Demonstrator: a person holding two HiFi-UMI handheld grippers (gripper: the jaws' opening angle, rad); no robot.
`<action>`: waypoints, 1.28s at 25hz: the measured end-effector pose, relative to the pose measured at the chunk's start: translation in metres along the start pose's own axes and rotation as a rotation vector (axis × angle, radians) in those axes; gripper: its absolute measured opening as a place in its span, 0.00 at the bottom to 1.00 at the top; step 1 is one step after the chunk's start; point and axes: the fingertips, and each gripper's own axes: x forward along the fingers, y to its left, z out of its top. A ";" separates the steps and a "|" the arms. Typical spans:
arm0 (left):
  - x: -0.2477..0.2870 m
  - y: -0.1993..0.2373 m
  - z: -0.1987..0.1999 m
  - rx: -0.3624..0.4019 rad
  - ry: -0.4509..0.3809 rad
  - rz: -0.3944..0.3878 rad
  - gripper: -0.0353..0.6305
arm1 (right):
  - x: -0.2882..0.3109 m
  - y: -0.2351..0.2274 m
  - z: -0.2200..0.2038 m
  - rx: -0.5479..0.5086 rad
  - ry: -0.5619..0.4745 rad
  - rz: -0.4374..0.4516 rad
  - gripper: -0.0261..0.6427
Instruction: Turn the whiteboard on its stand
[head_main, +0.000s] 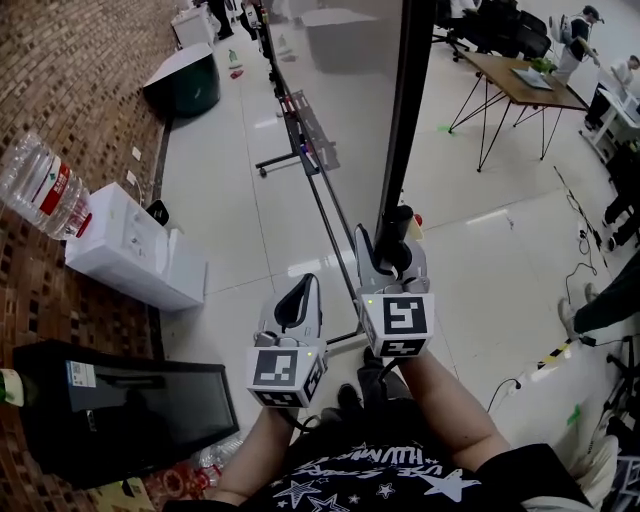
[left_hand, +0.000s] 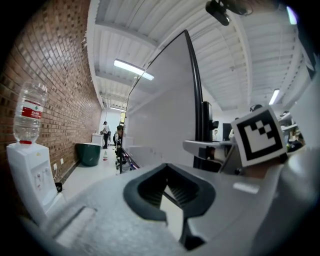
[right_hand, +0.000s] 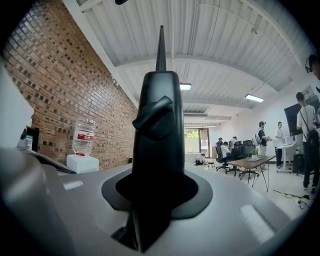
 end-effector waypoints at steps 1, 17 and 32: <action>-0.002 -0.005 -0.002 -0.004 0.001 -0.002 0.06 | -0.004 -0.001 -0.001 0.005 0.005 -0.001 0.25; -0.045 -0.050 -0.008 0.026 0.005 0.110 0.06 | -0.055 0.045 0.001 0.027 0.042 0.092 0.25; -0.096 -0.083 -0.016 0.029 -0.007 0.181 0.06 | -0.115 0.056 0.003 0.053 0.037 0.160 0.27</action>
